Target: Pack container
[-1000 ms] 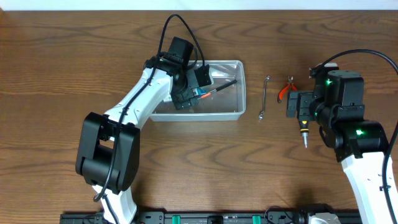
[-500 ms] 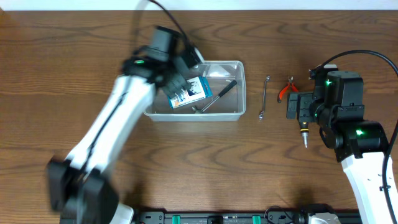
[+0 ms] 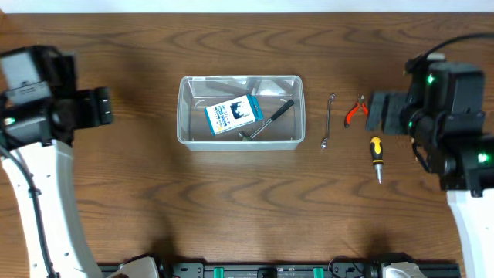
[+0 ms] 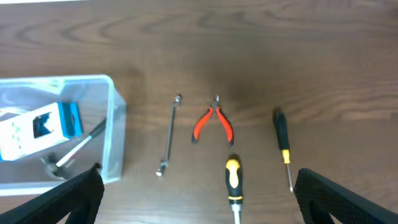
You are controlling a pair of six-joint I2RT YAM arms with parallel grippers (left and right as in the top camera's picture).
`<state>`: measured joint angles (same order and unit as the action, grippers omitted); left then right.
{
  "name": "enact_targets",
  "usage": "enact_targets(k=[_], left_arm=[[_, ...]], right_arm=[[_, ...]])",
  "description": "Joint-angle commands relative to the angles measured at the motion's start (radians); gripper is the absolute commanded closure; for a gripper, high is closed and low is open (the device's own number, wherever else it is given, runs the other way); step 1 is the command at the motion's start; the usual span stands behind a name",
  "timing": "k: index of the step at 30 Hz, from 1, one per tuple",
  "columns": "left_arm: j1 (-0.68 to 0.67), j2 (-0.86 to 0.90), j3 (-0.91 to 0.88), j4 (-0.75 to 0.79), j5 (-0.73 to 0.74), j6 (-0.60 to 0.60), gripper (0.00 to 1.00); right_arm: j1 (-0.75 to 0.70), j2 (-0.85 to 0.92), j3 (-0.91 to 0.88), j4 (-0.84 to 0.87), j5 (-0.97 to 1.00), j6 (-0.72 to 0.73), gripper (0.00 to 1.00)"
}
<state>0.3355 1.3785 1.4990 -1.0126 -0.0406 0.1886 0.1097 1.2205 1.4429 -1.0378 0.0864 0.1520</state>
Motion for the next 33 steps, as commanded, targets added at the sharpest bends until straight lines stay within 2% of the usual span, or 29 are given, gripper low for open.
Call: enact_targets(k=[1, 7, 10, 15, 33], left_arm=[[0.036, 0.001, -0.012, 0.000, 0.011, -0.076, 0.02], [0.040, 0.001, -0.012, 0.011, 0.011, -0.075, 0.02], [0.040, 0.001, -0.012, 0.011, 0.011, -0.075, 0.02], [0.040, 0.001, -0.012, 0.011, 0.011, -0.076, 0.02], [0.040, 0.002, -0.012, 0.010, 0.011, -0.075, 0.02]], right_arm=[[0.009, 0.157, 0.050, -0.029, -0.032, 0.034, 0.01], [0.016, 0.404, 0.090, 0.065, -0.065, 0.061, 0.01], [0.015, 0.497, 0.090, 0.134, -0.065, 0.061, 0.01], [0.023, 0.617, 0.090, 0.149, -0.065, 0.060, 0.01], [0.049, 0.818, 0.087, 0.145, -0.065, 0.056, 0.01]])
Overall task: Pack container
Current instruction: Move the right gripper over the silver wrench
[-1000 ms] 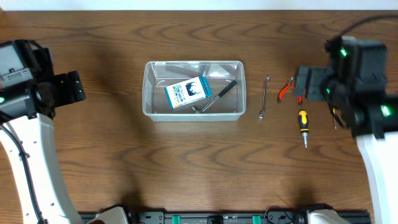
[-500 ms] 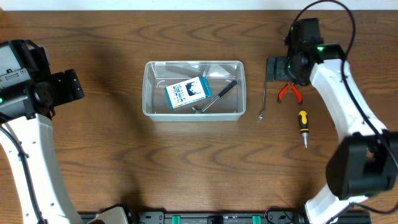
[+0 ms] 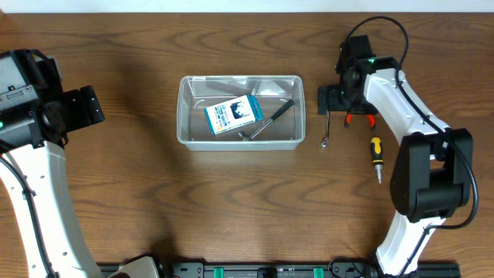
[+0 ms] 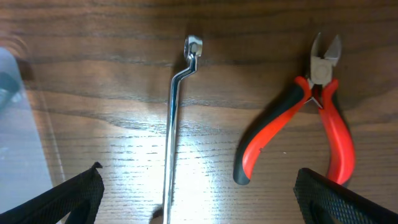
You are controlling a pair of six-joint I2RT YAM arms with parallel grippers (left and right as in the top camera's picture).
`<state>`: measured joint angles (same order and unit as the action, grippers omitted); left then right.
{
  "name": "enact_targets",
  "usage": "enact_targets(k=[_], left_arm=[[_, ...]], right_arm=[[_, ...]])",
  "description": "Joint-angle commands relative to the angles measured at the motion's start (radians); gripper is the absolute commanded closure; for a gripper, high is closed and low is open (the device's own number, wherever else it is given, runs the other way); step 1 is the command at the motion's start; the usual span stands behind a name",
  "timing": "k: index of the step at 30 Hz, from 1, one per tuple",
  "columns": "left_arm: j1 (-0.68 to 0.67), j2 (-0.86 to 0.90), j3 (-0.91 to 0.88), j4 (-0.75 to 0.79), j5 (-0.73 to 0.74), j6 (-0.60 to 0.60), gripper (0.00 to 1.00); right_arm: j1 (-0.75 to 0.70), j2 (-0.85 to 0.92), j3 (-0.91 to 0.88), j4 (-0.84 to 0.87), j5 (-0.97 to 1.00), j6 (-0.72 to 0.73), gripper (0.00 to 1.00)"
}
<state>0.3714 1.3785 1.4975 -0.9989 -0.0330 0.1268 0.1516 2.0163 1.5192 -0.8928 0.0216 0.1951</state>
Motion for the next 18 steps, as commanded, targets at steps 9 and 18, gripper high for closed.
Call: enact_targets(k=[9, 18], left_arm=[[0.004, 0.002, -0.011, -0.004, 0.003, -0.014, 0.02], [0.004, 0.002, -0.011, -0.009, 0.003, -0.014, 0.02]], right_arm=[[0.007, 0.075, 0.005, 0.000, -0.008, 0.012, 0.01], [0.007, 0.080, 0.005, 0.000, -0.061, -0.032, 0.01]])
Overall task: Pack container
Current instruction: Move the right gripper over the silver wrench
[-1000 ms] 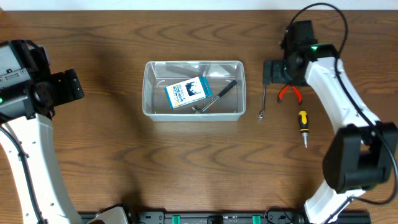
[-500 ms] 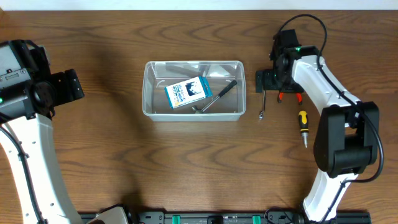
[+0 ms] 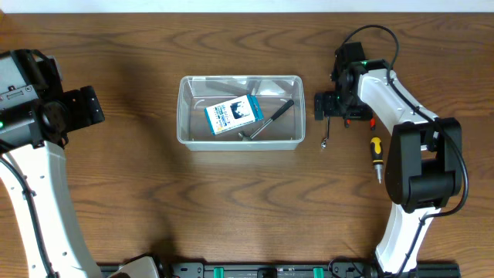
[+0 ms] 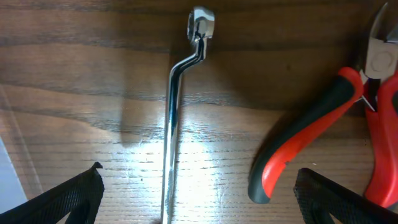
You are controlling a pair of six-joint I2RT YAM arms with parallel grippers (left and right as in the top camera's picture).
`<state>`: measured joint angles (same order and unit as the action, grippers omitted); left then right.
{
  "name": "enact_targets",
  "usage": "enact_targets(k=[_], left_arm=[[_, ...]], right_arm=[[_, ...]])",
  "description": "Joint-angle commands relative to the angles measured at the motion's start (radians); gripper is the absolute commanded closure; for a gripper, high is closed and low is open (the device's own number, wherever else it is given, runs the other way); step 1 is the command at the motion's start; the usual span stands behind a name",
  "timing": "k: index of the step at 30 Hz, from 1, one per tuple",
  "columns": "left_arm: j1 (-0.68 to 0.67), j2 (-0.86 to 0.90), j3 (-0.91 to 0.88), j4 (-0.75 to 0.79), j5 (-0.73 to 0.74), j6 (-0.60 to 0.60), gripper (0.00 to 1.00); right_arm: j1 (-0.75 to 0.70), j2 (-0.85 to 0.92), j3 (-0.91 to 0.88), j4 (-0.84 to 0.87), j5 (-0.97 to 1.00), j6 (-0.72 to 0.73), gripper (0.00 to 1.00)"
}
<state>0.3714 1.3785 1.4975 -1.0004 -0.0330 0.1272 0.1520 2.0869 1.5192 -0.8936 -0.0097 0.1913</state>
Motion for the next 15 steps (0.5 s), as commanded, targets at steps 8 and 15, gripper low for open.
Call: enact_targets(k=[8, 15], left_arm=[[0.004, 0.002, -0.011, -0.009, 0.003, -0.014, 0.02], [0.004, 0.002, -0.011, -0.009, 0.003, -0.014, 0.02]], right_arm=[[0.006, 0.010, 0.005, 0.013, -0.047, -0.058, 0.01], [0.007, 0.010, 0.003, 0.027, -0.048, -0.096, 0.01]])
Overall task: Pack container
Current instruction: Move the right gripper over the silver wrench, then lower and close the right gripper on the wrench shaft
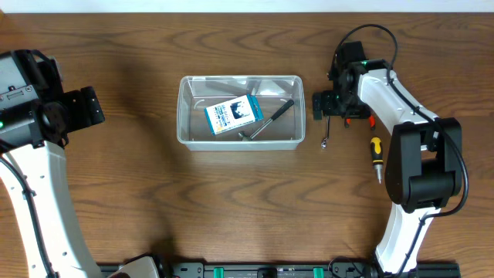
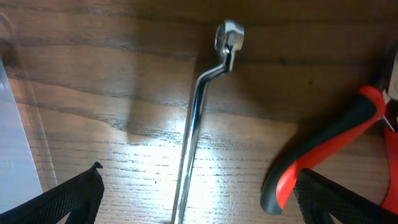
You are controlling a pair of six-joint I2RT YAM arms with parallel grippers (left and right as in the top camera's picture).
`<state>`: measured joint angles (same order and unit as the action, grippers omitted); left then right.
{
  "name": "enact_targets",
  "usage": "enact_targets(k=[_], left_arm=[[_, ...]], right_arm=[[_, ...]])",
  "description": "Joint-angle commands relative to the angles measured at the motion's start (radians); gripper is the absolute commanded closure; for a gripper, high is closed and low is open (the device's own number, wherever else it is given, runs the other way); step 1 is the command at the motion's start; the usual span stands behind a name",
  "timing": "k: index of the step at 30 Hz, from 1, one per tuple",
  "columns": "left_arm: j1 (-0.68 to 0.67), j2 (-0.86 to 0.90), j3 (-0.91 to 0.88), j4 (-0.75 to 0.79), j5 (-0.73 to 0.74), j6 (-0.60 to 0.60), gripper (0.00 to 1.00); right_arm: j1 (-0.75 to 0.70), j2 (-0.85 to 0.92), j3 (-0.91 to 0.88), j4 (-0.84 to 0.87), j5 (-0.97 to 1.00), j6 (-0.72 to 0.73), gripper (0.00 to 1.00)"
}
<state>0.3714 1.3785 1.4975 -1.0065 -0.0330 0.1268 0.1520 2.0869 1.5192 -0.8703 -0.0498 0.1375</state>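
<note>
A clear plastic container [image 1: 239, 122] at the table's middle holds a blue-and-white box [image 1: 233, 113] and a black-handled tool [image 1: 268, 120]. To its right a thin silver wrench [image 2: 198, 118] lies on the wood, its shaft [image 1: 326, 127] running toward me. My right gripper [image 2: 198, 198] is open low over it, one finger on each side, the right fingertip [image 2: 348, 199] over a red plier handle [image 2: 323, 152]. My left gripper [image 1: 91, 108] hovers far left; its jaws are not visible.
Red-handled pliers [image 1: 356, 116] lie just right of the wrench. A yellow-and-black screwdriver [image 1: 376, 154] lies nearer the front. The container's clear wall [image 2: 15, 124] is at the left of the right wrist view.
My right gripper has shifted slightly toward the container, so the wrench sits more centred between the open fingers. The left arm has not moved.
At first my right gripper was high at the right, with wrench, pliers and two screwdrivers below. Then it had come down over the wrench and pliers. It has since stayed low and open, now straddling the wrench shaft.
</note>
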Motion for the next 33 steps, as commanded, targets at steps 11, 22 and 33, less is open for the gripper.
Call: enact_targets(k=[11, 22, 33], left_arm=[[0.004, 0.002, -0.011, -0.003, 0.003, -0.014, 0.02], [0.004, 0.002, -0.011, -0.003, 0.003, -0.014, 0.02], [0.004, 0.002, -0.011, -0.003, 0.003, -0.014, 0.02]], right_arm=[[0.006, 0.032, -0.010, 0.019, -0.008, -0.084, 0.01], [0.006, 0.078, -0.010, 0.017, -0.011, -0.087, 0.01], [0.006, 0.078, -0.010, 0.018, -0.011, -0.087, 0.26]])
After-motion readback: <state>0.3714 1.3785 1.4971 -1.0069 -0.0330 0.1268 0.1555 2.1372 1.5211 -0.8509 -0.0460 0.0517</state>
